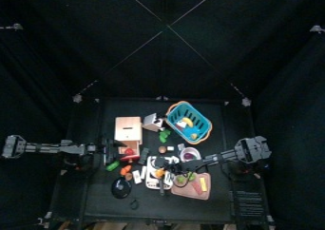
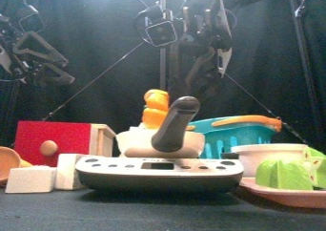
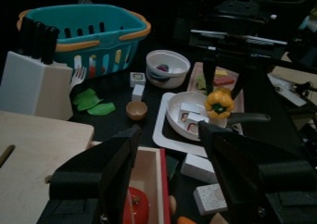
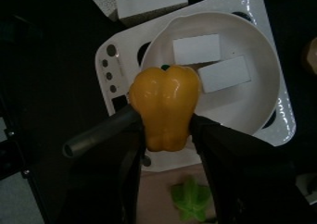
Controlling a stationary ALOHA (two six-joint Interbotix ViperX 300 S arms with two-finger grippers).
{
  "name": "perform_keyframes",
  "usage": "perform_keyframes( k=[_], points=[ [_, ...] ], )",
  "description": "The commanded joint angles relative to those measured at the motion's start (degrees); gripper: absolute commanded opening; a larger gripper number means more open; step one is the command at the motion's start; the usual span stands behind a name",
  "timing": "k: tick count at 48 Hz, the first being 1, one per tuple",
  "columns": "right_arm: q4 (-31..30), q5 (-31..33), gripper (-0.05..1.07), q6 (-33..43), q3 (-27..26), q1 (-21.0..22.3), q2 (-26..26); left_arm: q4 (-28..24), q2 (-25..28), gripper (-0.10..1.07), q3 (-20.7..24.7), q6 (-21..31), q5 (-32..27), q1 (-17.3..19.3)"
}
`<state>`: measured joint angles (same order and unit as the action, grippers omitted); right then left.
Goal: Place squash in drawer
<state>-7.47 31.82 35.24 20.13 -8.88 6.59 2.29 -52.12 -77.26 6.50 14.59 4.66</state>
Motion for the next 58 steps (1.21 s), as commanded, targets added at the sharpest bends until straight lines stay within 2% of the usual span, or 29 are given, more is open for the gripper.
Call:
perform_keyframes(
  k=[1,6,14,27,31,38,47,58],
  points=[
    [-0.5,-0.4,0.77,-0.3,-1.9,1.1,-2.8,0.0,0.1,0.89,0.6,-0.2,0.3,0.1],
    [-2.2,-1.3,0.77,-0.3,-3.8,2.3,-2.8,0.0,0.1,0.89,0.7,-0.3,0.4,0.1],
    [-5.5,-6.3,0.77,0.2,-7.6,5.6,-1.8,0.0,-0.1,0.89,1.3,-0.4,2.1,1.6],
    [-7.5,-18.4,0.77,-0.2,-12.1,10.6,4.0,1.3,-0.2,0.89,0.3,-0.1,6.1,11.6],
    [-8.1,-20.0,0.77,-0.1,-14.2,11.4,6.7,2.0,-0.2,0.89,-0.6,-0.1,7.4,15.2],
    [-9.6,-20.2,0.78,-0.2,-18.5,11.9,10.8,3.7,-0.2,0.89,-2.2,-0.1,8.7,18.8],
    [-11.1,-20.1,0.78,-0.1,-23.6,12.1,14.7,4.5,-0.2,0.89,-3.0,-0.3,8.7,19.6],
    [-11.2,-20.0,0.79,0.3,-26.7,13.8,17.9,4.5,-0.2,0.89,-2.9,-0.3,8.6,19.6]
  ],
)
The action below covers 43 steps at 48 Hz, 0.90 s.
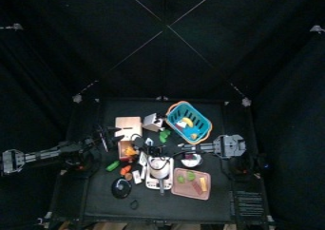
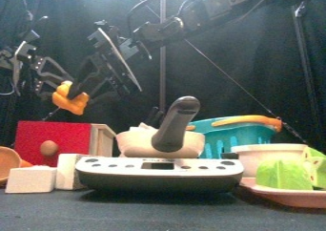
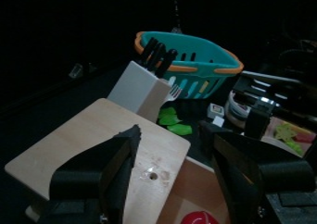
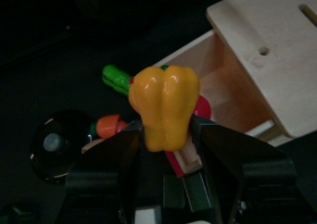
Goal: Place squash in drawer
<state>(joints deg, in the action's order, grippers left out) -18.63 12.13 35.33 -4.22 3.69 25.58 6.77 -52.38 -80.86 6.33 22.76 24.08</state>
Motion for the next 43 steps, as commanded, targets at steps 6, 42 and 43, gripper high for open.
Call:
perform_keyframes(
  k=[6,42,43],
  points=[
    [0.0,-0.4,0.81,0.1,-3.2,1.7,-0.1,0.0,0.1,0.89,0.6,-0.1,0.4,0.1],
    [-0.1,2.6,0.96,-0.3,-4.3,1.6,0.4,0.0,0.1,0.89,0.4,-0.1,0.2,0.2],
    [-0.1,2.8,0.96,-0.2,-4.5,1.6,0.4,0.0,0.1,0.89,0.4,-0.1,0.2,0.1]
  ],
)
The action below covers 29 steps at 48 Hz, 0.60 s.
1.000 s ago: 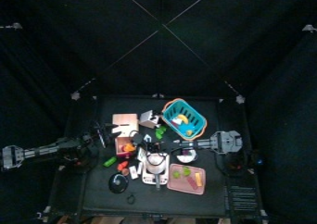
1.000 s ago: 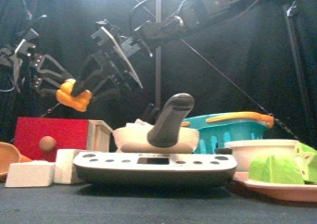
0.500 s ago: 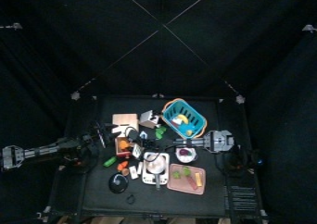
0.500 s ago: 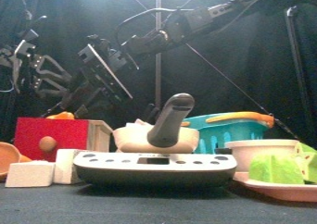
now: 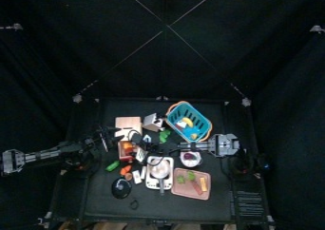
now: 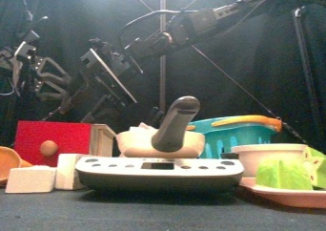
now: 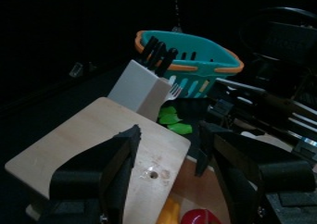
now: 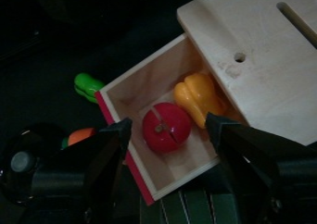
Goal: Place squash in drawer
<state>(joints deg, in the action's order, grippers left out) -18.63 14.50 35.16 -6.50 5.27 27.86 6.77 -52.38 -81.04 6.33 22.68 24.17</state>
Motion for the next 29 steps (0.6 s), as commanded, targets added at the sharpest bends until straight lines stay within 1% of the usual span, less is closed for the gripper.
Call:
perform_keyframes(
  k=[1,13,29],
  points=[
    [-0.1,0.6,0.96,0.0,-2.2,0.0,-1.8,0.0,0.1,0.89,0.5,-0.1,0.3,0.1],
    [-0.1,2.3,0.96,-0.1,-3.3,-0.3,-2.0,0.0,0.1,0.89,0.5,-0.1,0.3,0.0],
    [0.0,2.9,0.96,0.0,-3.4,-0.6,-2.3,-0.1,0.1,0.89,0.2,-0.1,0.2,0.0]
  ],
)
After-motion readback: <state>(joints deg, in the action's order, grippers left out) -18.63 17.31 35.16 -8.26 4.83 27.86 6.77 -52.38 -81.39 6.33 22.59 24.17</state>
